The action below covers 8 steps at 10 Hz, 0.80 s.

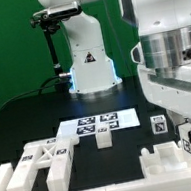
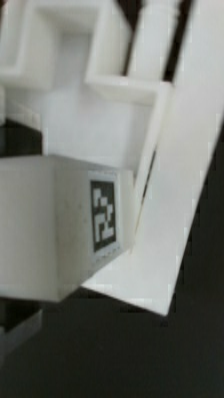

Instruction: Assemble chair

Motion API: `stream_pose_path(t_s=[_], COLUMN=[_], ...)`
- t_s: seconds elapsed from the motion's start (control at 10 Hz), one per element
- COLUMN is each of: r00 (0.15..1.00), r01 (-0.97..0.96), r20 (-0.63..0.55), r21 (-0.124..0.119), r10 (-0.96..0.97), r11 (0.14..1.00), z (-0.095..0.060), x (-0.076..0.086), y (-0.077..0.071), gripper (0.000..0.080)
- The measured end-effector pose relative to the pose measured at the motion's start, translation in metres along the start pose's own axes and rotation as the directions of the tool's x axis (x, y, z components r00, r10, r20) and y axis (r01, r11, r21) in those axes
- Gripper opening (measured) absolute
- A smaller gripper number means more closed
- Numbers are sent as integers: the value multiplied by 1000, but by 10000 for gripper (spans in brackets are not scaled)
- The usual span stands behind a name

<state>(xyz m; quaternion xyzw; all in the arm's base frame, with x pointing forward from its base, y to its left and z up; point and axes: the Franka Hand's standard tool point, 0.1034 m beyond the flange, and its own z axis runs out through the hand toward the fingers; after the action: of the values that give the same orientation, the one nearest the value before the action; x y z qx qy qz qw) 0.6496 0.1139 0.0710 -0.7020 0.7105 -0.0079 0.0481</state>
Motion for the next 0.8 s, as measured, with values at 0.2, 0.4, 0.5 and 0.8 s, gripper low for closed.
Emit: stream_pose_path(t_s=[0.2, 0.4, 0.5, 0.8], r00=[988, 966, 960, 963], r01=[-156, -258, -276, -267], r20=[-11, -30, -35, -35], r21=[3, 13, 13, 13], r10=[156, 259, 276, 268], r11=[988, 966, 961, 964], z=[0, -1, -1, -1], x=[1, 6, 7, 7], y=[1, 3, 4, 4], gripper=[287, 287, 288, 593])
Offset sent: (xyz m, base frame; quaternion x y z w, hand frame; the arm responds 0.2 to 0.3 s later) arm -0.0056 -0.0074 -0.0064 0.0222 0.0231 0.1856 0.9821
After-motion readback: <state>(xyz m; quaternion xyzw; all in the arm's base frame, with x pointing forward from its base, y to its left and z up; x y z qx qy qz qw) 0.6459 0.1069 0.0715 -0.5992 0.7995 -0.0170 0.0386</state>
